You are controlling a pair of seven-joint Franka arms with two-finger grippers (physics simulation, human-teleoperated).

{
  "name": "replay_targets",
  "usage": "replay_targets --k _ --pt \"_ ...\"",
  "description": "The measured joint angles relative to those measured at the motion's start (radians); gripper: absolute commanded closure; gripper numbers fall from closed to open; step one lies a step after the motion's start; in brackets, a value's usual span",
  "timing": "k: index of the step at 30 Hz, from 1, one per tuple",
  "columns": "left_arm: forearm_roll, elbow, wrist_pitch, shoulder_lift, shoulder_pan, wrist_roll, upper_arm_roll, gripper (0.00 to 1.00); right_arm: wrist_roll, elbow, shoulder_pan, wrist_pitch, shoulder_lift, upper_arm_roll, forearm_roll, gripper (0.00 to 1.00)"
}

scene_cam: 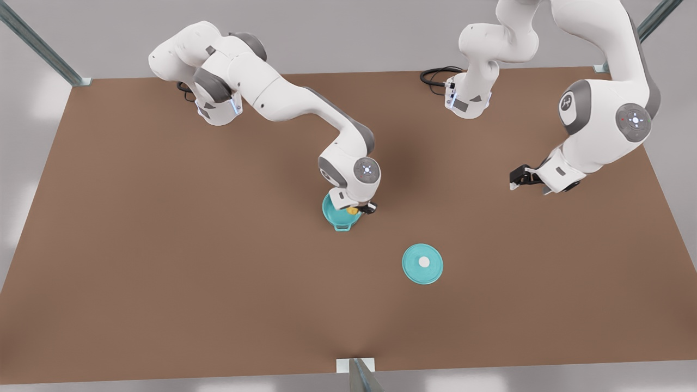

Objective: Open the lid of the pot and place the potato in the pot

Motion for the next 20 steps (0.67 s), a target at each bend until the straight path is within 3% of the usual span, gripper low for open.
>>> replay_targets --k 1,2,3,7,10,12,16,20 --pt "0.000 0.000 0.000 0.000 0.002 0.000 0.000 0.00 0.006 0.000 0.000 0.000 -0.001 0.000 0.000 0.44" --pt "0.000 0.000 0.000 0.001 0.004 0.000 0.000 0.00 0.012 0.000 0.000 0.000 -0.001 0.000 0.001 0.37" --pt "0.000 0.000 0.000 0.002 0.006 0.000 0.000 0.00 0.018 0.000 -0.001 -0.001 -0.002 0.000 0.000 0.00" --pt "0.000 0.000 0.000 0.004 0.015 0.000 0.000 0.00 0.036 -0.003 -0.007 -0.024 -0.047 -0.001 -0.001 0.00" --pt "0.000 0.000 0.000 0.004 0.020 0.000 0.000 0.00 0.034 -0.009 -0.066 -0.119 -0.216 -0.003 0.010 0.00" --pt "-0.001 0.017 0.000 0.010 0.023 -0.005 0.001 0.00 -0.013 -0.036 -0.217 -0.228 -0.340 -0.002 0.018 0.00" --pt "-0.001 0.063 0.001 0.037 0.027 -0.024 -0.004 0.00 -0.198 -0.047 -0.603 -0.395 -0.439 -0.004 -0.025 0.00" --pt "-0.001 0.069 0.001 0.046 0.009 -0.039 -0.005 0.00 -0.383 -0.061 -0.713 -0.389 -0.411 0.000 -0.056 0.00"
